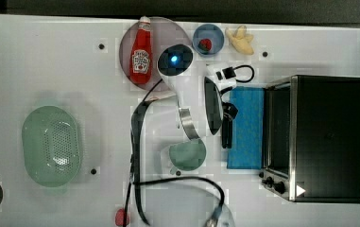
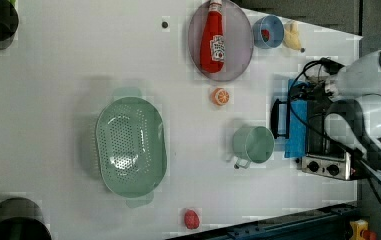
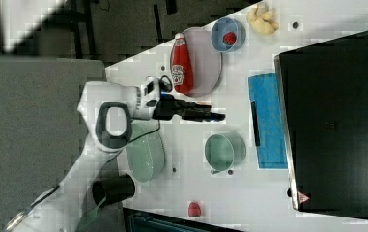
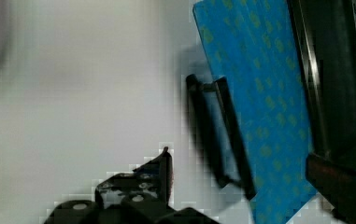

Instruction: Flap close oven.

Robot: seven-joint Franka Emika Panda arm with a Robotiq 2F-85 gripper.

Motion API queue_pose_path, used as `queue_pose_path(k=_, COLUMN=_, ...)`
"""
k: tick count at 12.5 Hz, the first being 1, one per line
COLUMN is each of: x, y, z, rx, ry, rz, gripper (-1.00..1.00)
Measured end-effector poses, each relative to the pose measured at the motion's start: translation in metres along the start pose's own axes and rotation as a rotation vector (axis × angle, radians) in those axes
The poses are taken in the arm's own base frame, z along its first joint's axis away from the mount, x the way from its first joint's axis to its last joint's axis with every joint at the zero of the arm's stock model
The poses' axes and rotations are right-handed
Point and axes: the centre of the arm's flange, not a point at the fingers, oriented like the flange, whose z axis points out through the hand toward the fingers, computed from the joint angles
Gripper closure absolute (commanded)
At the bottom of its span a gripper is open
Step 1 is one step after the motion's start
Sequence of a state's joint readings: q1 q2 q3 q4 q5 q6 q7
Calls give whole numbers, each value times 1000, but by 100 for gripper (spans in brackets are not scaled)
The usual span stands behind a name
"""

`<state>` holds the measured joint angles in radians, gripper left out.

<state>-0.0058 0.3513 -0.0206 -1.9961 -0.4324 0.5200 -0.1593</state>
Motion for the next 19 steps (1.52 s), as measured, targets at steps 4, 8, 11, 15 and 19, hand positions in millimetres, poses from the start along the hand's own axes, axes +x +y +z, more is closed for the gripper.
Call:
queue_pose_path(k=4, x=13, y=-23, z=44, rx=-155, ry=54, rz=-146, gripper=-100)
queue_pose_path(k=8, x=39, y=-53, z=87, rx=-235, ry=68, rz=-226, gripper=-100)
queue_pose_path(k=11, x=44, y=-68, z=128, rx=-390, ry=72, rz=-330, gripper=-100)
queue_pose_path(k=15, x=46, y=-89, z=162, rx=-606, ry=86, rz=-323, gripper=-100)
queue_pose_path(k=19, x=40, y=-122, z=177, rx=-677, ry=140, rz=-293, gripper=-40)
